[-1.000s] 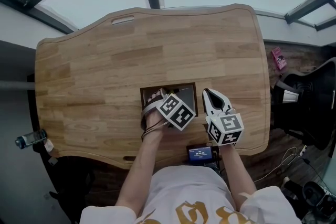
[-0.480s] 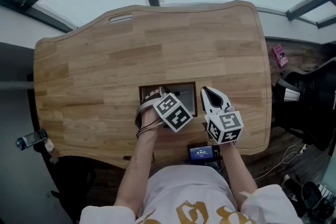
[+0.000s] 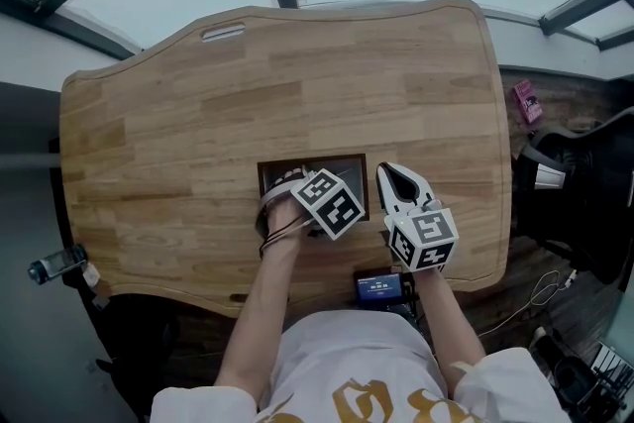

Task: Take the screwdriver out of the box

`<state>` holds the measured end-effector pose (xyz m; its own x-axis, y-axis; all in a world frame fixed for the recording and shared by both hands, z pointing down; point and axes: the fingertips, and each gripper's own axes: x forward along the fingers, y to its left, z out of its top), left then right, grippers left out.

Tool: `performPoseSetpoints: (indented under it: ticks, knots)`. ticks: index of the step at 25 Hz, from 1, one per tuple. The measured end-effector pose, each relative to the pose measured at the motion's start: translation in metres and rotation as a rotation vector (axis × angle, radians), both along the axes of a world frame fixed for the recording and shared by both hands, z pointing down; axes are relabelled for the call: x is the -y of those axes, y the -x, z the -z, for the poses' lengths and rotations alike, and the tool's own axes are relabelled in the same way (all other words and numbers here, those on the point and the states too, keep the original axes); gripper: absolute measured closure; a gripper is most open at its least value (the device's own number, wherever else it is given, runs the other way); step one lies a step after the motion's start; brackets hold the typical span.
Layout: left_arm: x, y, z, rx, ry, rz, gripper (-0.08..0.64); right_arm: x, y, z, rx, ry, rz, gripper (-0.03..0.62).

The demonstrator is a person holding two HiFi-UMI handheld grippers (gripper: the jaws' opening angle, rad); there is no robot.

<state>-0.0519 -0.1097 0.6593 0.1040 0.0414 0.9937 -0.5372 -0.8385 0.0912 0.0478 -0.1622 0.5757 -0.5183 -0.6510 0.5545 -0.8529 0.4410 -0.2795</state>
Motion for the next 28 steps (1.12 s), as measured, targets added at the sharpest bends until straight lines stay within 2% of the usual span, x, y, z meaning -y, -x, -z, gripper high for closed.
performPoseSetpoints:
  ticks: [9, 11, 13, 28]
  knots:
    - [0.001, 0.000, 0.000, -0.007, 0.000, 0.004, 0.403, -0.003, -0.007, -0.002, 0.002, 0.005, -0.011, 0.560]
    - [0.001, 0.000, 0.001, -0.007, -0.002, 0.003, 0.422, -0.003, -0.008, 0.000, 0.003, 0.004, -0.013, 0.560]
    - [0.001, 0.000, 0.001, -0.006, -0.005, -0.003, 0.479, -0.002, -0.009, 0.001, 0.003, 0.000, -0.013, 0.560]
    - [0.001, -0.001, -0.001, 0.023, -0.006, -0.038, 0.476, -0.006, -0.012, 0.001, 0.007, 0.001, -0.020, 0.560]
